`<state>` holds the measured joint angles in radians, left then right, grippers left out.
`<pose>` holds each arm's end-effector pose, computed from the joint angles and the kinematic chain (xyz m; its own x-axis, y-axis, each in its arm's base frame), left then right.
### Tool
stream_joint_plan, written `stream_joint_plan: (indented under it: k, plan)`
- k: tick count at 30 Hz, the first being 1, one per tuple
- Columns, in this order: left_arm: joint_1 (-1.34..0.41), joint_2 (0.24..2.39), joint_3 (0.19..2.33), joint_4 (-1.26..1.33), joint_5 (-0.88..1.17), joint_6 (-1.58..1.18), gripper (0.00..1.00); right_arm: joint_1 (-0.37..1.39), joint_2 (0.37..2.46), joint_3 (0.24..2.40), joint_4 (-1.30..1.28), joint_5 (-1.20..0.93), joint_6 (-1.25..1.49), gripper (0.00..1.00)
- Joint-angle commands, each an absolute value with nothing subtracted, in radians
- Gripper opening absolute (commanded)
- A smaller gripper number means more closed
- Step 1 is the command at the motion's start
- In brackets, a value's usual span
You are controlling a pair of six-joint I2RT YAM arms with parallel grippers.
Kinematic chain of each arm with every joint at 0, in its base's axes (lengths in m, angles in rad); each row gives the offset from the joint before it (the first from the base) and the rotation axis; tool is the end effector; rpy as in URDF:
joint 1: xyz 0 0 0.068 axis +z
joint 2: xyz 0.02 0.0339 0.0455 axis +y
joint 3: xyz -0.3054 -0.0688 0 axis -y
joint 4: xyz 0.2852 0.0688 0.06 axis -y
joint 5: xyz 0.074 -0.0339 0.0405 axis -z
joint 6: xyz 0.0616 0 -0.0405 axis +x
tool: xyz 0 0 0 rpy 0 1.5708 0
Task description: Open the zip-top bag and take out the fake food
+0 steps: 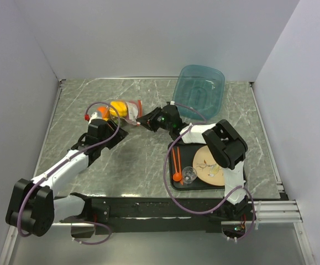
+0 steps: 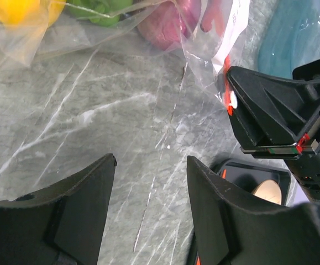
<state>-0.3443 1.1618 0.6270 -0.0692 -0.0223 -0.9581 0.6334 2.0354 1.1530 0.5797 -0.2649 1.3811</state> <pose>0.2698 -0.0953 0.2230 -0.5694 -0.6647 -0.4837 -0.2532 0.7016 -0.6661 0.4029 0.3159 0.1646 -0.8041 0.5854 -0.1033 0.0903 0.2921 0.9521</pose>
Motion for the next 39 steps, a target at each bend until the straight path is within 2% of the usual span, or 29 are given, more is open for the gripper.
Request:
stream_joint_plan:
  k: [1, 4, 8, 11, 18, 26, 33, 37, 39]
  plan:
    - [-0.347, 1.183, 0.676, -0.014, 0.006, -0.936, 0.6, 0.643, 1.997, 1.164, 0.568, -0.216, 1.355, 0.24]
    - [-0.348, 1.19, 0.683, -0.008, 0.011, -0.93, 0.59, 0.643, 1.983, 1.172, 0.522, -0.207, 1.315, 0.2]
    - [-0.348, 1.21, 0.69, 0.029, 0.02, -0.917, 0.58, 0.643, 1.938, 1.149, 0.474, -0.206, 1.269, 0.08]
    - [-0.348, 1.223, 0.683, 0.069, 0.044, -0.925, 0.57, 0.643, 1.892, 1.109, 0.453, -0.21, 1.235, 0.04]
    - [-0.35, 1.23, 0.588, 0.273, 0.13, -1.021, 0.55, 0.643, 1.83, 1.025, 0.431, -0.25, 1.198, 0.01]
    - [-0.417, 1.344, 0.552, 0.449, 0.159, -1.127, 0.54, 0.644, 1.793, 0.991, 0.414, -0.293, 1.192, 0.01]
    - [-0.449, 1.396, 0.569, 0.454, 0.141, -1.135, 0.52, 0.64, 1.772, 0.988, 0.38, -0.316, 1.167, 0.01]
    - [-0.449, 1.414, 0.581, 0.46, 0.137, -1.127, 0.45, 0.638, 1.767, 0.991, 0.37, -0.324, 1.16, 0.01]
    - [-0.449, 1.427, 0.587, 0.462, 0.135, -1.123, 0.36, 0.638, 1.77, 0.991, 0.367, -0.334, 1.157, 0.01]
